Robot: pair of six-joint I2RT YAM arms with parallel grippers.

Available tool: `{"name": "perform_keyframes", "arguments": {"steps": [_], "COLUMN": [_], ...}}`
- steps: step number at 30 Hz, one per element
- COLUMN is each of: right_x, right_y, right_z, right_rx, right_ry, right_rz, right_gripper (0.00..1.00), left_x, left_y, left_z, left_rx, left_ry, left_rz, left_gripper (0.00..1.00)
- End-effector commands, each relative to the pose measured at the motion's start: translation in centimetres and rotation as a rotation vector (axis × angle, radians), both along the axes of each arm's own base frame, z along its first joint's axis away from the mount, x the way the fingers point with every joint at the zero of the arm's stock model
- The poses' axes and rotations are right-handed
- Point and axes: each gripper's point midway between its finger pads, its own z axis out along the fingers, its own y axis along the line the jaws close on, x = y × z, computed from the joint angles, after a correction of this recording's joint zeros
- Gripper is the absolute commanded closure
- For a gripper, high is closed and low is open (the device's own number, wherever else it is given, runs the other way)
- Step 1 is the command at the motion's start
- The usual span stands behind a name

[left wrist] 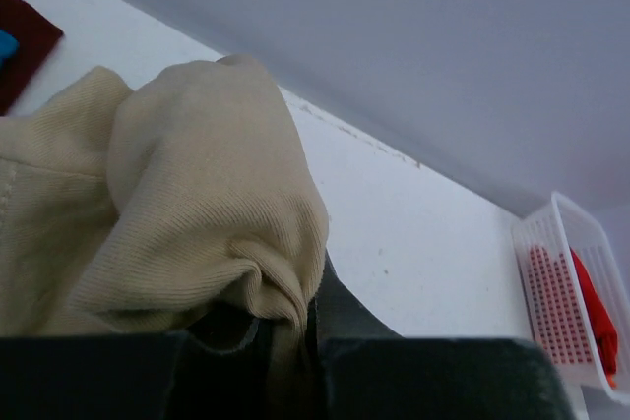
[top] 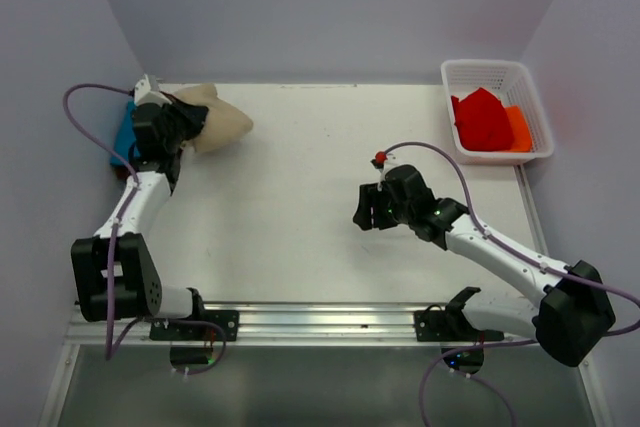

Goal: Fold and stack the t-shirts
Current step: Neatly place the folded tshirt to the corner

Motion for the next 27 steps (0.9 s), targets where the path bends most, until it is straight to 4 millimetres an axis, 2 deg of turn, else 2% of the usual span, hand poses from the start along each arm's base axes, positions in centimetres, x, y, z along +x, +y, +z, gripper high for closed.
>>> {"name": "perform_keyframes", "arguments": {"steps": [1,2,3,4,5,6,7,8,11,13,16,17,19,22,23,25,27], "right_x": [-0.3,-0.4,-0.5,-0.6,-0.7,-0.8,-0.9,-0.9,-1.0,-1.1,-1.1,-1.1,-1.2,-1.3,-1.4,-1.4,-1.5], "right_y": [-0.3,-0.4,-0.4,-0.4,-0.5,-0.5,-0.6,-0.6,-0.9,-1.3,-1.8,-1.7,-1.7,-1.8,-1.8,-1.9,-1.8], "right_z": [-0.6,-1.0,-1.1,-1.4,-1.6,-1.7,-1.8,-1.8,-1.7,-1.6,-0.6,-0.2,0.3,1.0,1.1,1.5,1.6], "right_rx": [-0.023,-0.030,-0.031,-0.034,-0.036,-0.041,-0.044,-0.045,-0.061,-0.084,-0.107,-0.106,-0.096,-0.094,-0.093,-0.083,-0.077], "right_ry": [0.014,0.024,0.029,0.038,0.043,0.051,0.054,0.057,0.066,0.076,0.063,0.056,0.052,0.044,0.041,0.029,0.026], "right_rz": [0.013,0.013,0.014,0.014,0.013,0.014,0.012,0.011,0.004,-0.001,0.003,0.008,0.012,0.015,0.015,0.015,0.018], "right_gripper": [0.41,0.41,0.41,0.41,0.41,0.41,0.41,0.41,0.41,0.41,0.41,0.41,0.41,0.41,0.41,0.41,0.41], "left_x": [2.8,3.4,3.8,4.6,5.2,5.6,6.7,7.1,8.0,8.6,7.6,6.8,5.9,4.0,3.6,2.1,1.2], "left_y": [3.8,4.6,6.2,7.0,7.3,8.8,9.6,10.2,13.4,15.8,19.5,19.9,21.0,21.5,21.8,21.5,21.6], "left_z": [7.0,9.3,10.3,10.1,12.5,12.9,12.3,14.4,13.7,10.1,0.2,-3.8,-8.8,-12.9,-13.5,-16.1,-17.3], "left_rx": [0.042,0.055,0.063,0.064,0.071,0.075,0.079,0.106,0.142,0.125,0.053,0.021,-0.035,-0.056,-0.053,-0.090,-0.111], "left_ry": [-0.158,-0.205,-0.226,-0.220,-0.266,-0.270,-0.256,-0.296,-0.262,-0.181,0.033,0.115,0.228,0.319,0.337,0.422,0.450], "left_rz": [0.049,0.049,0.079,0.082,0.058,0.071,0.069,0.060,0.124,0.198,0.371,0.397,0.434,0.505,0.528,0.566,0.583], "left_gripper": [1.00,1.00,1.00,1.00,1.00,1.00,1.00,1.00,1.00,1.00,1.00,1.00,1.00,1.00,1.00,1.00,1.00]}}
